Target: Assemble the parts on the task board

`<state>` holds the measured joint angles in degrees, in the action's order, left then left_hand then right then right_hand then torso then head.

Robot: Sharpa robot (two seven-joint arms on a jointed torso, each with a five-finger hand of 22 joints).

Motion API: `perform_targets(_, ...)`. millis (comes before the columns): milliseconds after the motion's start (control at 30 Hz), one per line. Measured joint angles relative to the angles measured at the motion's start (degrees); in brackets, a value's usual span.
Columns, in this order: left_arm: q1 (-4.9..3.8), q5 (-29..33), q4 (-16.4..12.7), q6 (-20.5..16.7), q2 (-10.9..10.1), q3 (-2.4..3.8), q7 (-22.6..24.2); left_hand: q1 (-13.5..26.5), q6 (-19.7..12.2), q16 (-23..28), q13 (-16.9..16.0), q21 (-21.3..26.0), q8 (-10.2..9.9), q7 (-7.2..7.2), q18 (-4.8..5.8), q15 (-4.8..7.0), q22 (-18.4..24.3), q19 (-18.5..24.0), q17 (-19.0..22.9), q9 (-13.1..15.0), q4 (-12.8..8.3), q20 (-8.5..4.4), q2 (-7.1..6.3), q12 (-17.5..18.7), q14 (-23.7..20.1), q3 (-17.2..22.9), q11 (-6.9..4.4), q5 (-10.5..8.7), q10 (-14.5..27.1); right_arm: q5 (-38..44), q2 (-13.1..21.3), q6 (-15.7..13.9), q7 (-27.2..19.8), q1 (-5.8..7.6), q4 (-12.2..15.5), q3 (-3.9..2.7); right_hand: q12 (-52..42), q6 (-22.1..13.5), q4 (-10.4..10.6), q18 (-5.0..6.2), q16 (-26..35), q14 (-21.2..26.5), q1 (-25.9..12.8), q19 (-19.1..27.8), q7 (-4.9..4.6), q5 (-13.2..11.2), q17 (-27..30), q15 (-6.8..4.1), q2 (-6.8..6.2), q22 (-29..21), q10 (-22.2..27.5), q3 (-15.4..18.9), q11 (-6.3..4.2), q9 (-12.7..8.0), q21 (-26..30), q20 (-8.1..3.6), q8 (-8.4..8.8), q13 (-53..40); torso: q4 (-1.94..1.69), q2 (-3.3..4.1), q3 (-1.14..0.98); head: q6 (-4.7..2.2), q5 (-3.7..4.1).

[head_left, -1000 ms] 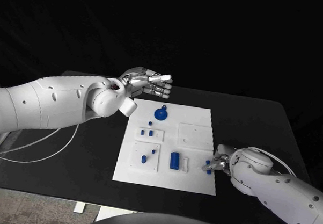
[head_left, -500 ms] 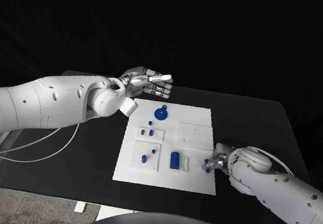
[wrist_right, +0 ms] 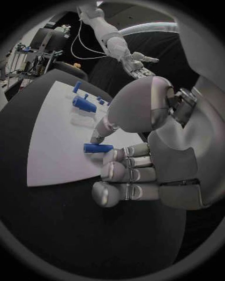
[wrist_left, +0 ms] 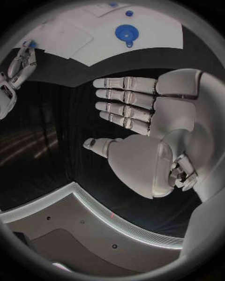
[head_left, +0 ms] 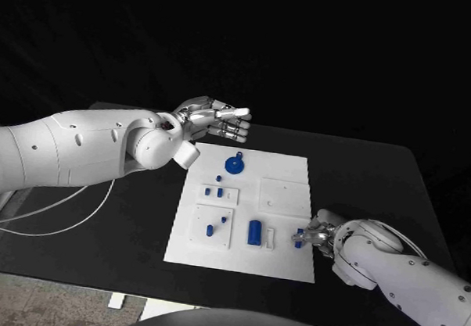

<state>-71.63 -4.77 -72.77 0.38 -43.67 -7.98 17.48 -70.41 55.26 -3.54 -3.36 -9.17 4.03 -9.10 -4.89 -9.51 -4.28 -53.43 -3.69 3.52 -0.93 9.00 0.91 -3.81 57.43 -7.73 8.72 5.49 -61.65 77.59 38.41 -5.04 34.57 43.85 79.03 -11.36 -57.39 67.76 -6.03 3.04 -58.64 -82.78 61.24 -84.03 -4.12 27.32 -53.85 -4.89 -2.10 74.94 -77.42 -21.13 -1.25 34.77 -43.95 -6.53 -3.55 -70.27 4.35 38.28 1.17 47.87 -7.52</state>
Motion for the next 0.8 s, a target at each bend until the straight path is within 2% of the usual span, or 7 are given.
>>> perform_targets(33, 0.0, 0.0, 0.0, 0.0, -0.01, 0.0, -0.01, 0.0, 0.0, 0.0, 0.0, 0.0, 0.0, 0.0, 0.0, 0.0, 0.0, 0.0, 0.0, 0.0, 0.0, 0.0, 0.0, 0.0, 0.0, 0.0, 0.0, 0.0, 0.0, -0.64, 0.14, -0.44, -0.12, -0.01, 0.4, -0.09, 0.0, 0.0, -0.01, 0.0, 0.0, 0.0, 0.0, 0.0, 0.0, 0.2, 0.0, 0.0, 0.0, 0.0, 0.0, 0.0, 0.0, -7.96, 0.0, 0.0, -0.01, 0.0, 0.0, -0.01, 0.0, 0.02, -0.03)
perform_targets(67, 0.0, 0.0, 0.0, 0.0, -0.01, 0.0, -0.02, 0.0, 0.0, 0.0, 0.0, 0.0, 0.0, 0.0, 0.0, 0.0, 0.0, 0.0, 0.0, 0.0, 0.0, 0.0, 0.0, 0.0, 0.0, 0.0, 0.0, 0.0, 0.0, -1.28, 0.27, -0.85, -0.25, 0.0, 0.76, -0.19, 0.0, 0.0, -2.28, 0.0, 0.0, 0.0, 0.0, 0.0, 0.0, 0.2, 0.0, 0.0, 0.0, 0.0, 0.0, -2.27, 0.0, -19.15, 0.0, 0.0, -0.11, 0.0, 0.01, -0.01, 0.0, 0.04, -0.04)
perform_targets(100, 0.0, 0.0, 0.0, 0.0, -0.03, 0.0, -0.03, 0.0, 0.0, 0.0, 0.0, 0.0, 0.0, 0.0, 0.0, 0.0, 0.0, 0.0, 0.0, 0.0, 0.0, 0.0, 0.0, 0.0, 0.0, 0.0, 0.0, 0.0, 0.0, -2.15, 0.44, -1.32, -0.42, 0.0, 1.25, -0.31, 0.0, 0.0, -3.48, 0.0, 0.0, 0.0, 0.0, 0.0, 0.0, 0.2, 0.0, 0.0, 0.0, 0.0, 0.0, -3.35, 0.0, -26.1, 0.0, 0.0, 0.03, 0.0, 0.01, -0.02, 0.02, 0.05, -0.05)
perform_targets(133, 0.0, 0.0, 0.0, 0.0, -0.03, 0.0, -0.04, 0.0, 0.0, 0.0, 0.0, 0.0, 0.0, 0.0, 0.0, 0.0, 0.0, 0.0, 0.0, 0.0, 0.0, 0.0, 0.0, 0.0, 0.0, 0.0, 0.0, 0.0, 0.0, -2.8, 0.57, -1.65, -0.53, 0.01, 1.59, -0.36, 0.0, -0.17, -4.93, 0.01, 0.0, 0.0, 0.0, 0.0, 0.03, 0.2, 0.0, 0.0, 0.0, 0.0, 0.0, -4.79, 0.0, -29.36, 0.0, 0.0, 0.33, 0.0, 0.02, -0.02, 0.02, 0.06, -0.05)
perform_targets(200, 0.0, 0.0, 0.0, 0.01, -0.03, 0.0, -0.06, 0.0, 0.0, 0.0, 0.0, 0.0, 0.0, 0.0, 0.0, 0.0, 0.0, 0.0, 0.0, 0.0, 0.0, 0.0, 0.0, 0.0, 0.0, 0.0, 0.0, 0.0, 0.0, -4.37, 0.84, -2.33, -0.73, -0.03, 2.29, -0.42, 0.0, -0.25, -9.6, 0.01, 0.0, -0.02, 0.0, 0.0, 0.1, 0.91, 0.08, -0.01, 0.0, 0.0, -0.04, -9.45, -0.04, -30.73, 0.0, 0.0, 0.42, 0.0, 0.03, -0.03, 0.02, 0.1, -0.05)
perform_targets(333, 0.0, 0.0, 0.0, 0.03, -0.03, 0.0, -0.11, 0.0, 0.0, 0.0, 0.0, 0.0, 0.0, 0.0, 0.0, 0.0, 0.0, 0.0, 0.0, 0.0, 0.0, 0.0, 0.0, 0.0, 0.0, 0.0, 0.0, 0.0, 0.0, -7.27, 0.98, -3.43, -0.95, -0.2, 3.58, -0.45, 0.0, 0.83, -9.8, 0.01, 0.0, -0.03, 0.23, 0.0, 0.35, -2.16, 0.22, -0.02, 1.01, -0.01, -0.71, -6.38, -0.69, -30.71, 0.0, 0.0, 0.14, 0.0, 0.01, -0.02, 0.02, 0.16, -0.01)
perform_targets(800, 0.0, -0.02, -0.01, 0.29, 0.01, -0.01, -0.41, 0.0, -0.31, 0.0, 0.0, 0.0, 0.0, -0.31, 0.0, 0.0, 0.0, 0.0, 0.0, 0.0, 0.0, 0.0, 0.0, 0.0, 0.0, 0.0, 0.0, 0.0, 0.0, -13.04, 0.1, -4.61, -1.22, -0.2, 5.33, -0.5, 0.0, 1.37, -9.99, 0.0, 0.0, -0.02, 0.33, 0.0, 0.52, -3.36, 0.36, -0.02, 1.51, -0.01, -0.58, -4.3, -0.87, -30.28, 0.25, 0.0, 0.14, 0.0, 0.0, -0.02, 0.03, 0.42, 0.17)
